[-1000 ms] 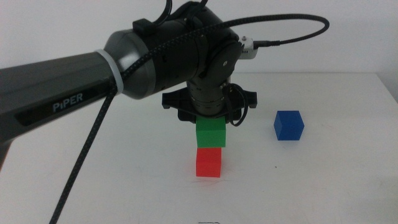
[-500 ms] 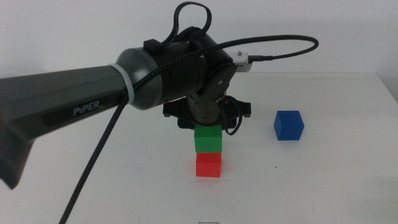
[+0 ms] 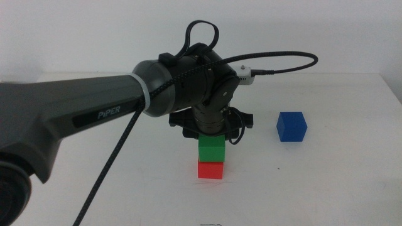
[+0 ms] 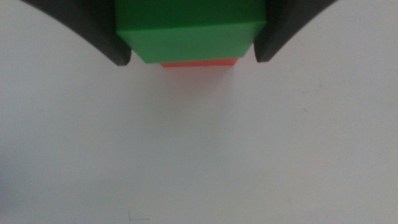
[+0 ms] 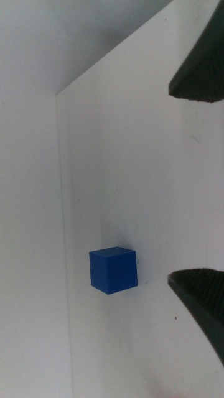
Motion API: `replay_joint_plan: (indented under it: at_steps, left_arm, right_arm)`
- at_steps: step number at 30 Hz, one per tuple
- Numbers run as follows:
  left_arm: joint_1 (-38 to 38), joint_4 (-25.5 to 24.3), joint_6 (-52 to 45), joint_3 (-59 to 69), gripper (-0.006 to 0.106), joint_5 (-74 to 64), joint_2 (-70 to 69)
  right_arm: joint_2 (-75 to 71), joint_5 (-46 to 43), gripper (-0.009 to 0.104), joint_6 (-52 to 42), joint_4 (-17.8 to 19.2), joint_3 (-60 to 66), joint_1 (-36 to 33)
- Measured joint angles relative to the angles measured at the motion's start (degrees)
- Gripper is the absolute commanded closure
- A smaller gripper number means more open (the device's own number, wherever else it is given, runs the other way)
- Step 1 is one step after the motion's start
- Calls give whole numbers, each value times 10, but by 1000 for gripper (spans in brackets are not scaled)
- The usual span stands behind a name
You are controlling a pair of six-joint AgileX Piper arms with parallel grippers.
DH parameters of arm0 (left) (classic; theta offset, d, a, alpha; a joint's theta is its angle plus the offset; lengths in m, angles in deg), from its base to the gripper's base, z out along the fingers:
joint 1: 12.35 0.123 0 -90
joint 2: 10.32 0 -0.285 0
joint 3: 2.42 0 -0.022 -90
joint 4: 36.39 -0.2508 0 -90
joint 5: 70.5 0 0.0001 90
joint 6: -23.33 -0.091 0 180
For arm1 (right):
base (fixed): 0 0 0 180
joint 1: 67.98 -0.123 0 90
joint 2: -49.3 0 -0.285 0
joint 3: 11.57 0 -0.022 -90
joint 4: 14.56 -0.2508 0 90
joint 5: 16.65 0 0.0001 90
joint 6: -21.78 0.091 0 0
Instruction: Stack red cubes first, then green, then blue cubes in a specific spot.
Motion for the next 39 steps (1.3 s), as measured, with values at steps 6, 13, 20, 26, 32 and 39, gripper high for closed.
replay_joint_plan:
  at_steps: [6, 13, 20, 26, 32, 39]
  left_arm:
    - [0, 3, -5, 0, 90, 8, 8]
    - [0, 3, -13, 0, 84, 8, 9]
    - [0, 2, -19, 0, 29, 5, 9]
    - [0, 2, -36, 1, 7, -6, 11]
    - [0, -5, -59, 1, 7, -15, -24]
    - [0, 1, -128, 1, 7, -43, -156]
  right_arm:
    - [0, 0, 22, 0, 0, 0, 0]
    - [0, 0, 22, 0, 0, 0, 0]
    - [0, 0, 22, 0, 0, 0, 0]
    - [0, 0, 22, 0, 0, 0, 0]
    - [0, 0, 22, 0, 0, 0, 0]
    - [0, 0, 22, 0, 0, 0, 0]
